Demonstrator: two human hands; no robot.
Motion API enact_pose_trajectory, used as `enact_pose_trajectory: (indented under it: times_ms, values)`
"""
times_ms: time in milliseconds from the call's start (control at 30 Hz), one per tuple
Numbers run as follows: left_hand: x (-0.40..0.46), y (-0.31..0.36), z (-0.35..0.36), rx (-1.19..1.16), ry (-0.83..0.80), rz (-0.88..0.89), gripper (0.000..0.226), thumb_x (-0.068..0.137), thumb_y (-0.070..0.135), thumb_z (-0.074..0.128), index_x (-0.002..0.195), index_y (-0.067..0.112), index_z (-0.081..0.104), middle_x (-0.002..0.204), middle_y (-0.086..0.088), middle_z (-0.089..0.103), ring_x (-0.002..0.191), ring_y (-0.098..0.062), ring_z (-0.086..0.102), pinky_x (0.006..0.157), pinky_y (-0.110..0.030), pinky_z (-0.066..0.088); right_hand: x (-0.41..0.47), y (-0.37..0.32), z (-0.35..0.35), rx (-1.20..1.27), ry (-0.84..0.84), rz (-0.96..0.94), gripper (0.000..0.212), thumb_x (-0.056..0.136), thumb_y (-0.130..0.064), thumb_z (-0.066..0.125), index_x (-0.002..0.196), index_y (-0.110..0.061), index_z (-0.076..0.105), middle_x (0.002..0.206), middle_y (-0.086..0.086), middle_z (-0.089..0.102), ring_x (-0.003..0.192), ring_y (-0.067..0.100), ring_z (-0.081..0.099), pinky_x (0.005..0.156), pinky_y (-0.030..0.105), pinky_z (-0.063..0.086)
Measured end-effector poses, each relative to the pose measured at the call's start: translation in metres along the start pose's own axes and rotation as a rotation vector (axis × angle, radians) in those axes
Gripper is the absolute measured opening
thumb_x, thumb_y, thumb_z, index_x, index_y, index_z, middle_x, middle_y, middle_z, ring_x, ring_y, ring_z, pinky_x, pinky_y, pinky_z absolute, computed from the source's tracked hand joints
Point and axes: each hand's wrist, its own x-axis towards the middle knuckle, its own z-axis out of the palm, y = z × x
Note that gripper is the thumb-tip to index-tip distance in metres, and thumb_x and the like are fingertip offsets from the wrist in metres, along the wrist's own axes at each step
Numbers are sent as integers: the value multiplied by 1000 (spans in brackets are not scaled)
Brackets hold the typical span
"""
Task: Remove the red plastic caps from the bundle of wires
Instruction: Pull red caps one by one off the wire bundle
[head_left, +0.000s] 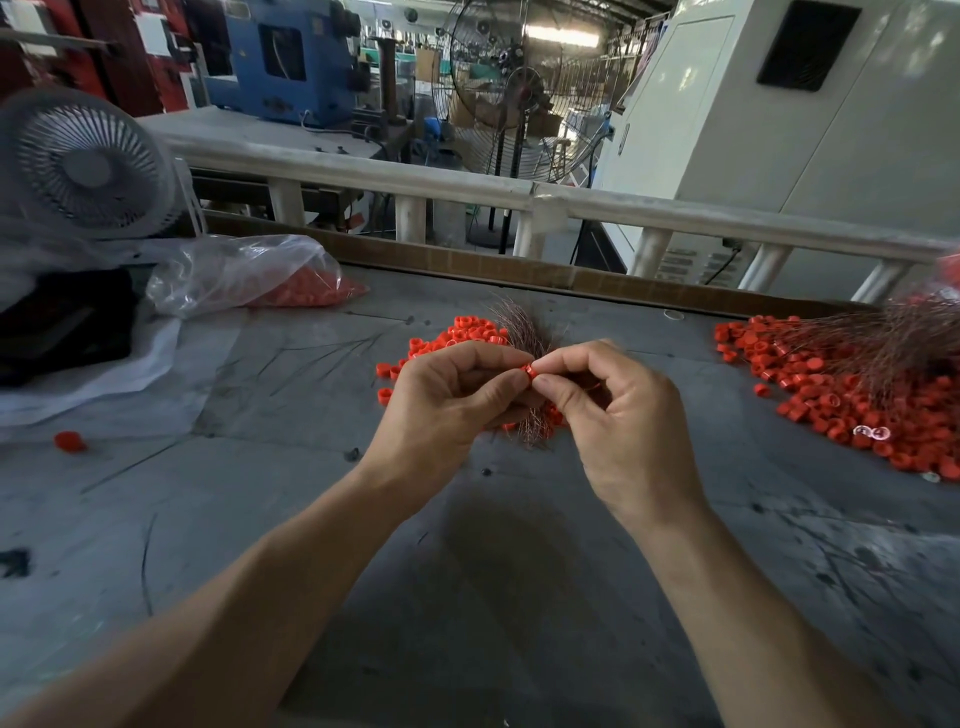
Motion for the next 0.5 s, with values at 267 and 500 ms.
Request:
enact_pose_trajectory:
  times_ms: [267,500]
  values:
    - [0,0,0,-69,-13,-42,25,87,14,69,108,0,71,95,-20,76,89,-27,74,81,-33,60,1,-1,-2,-12,-4,-56,7,87,-6,78,89,-12,80,89,-4,72,88,9,69,78,17,53]
    - [-1,0,-1,-97,-15,-59,25,90,11,66,110,-4,69,98,-25,74,91,-29,73,81,-32,60,0,-3,-1,19,5,-17,10,86,-5,79,88,-14,82,90,-5,73,88,5,69,77,11,50]
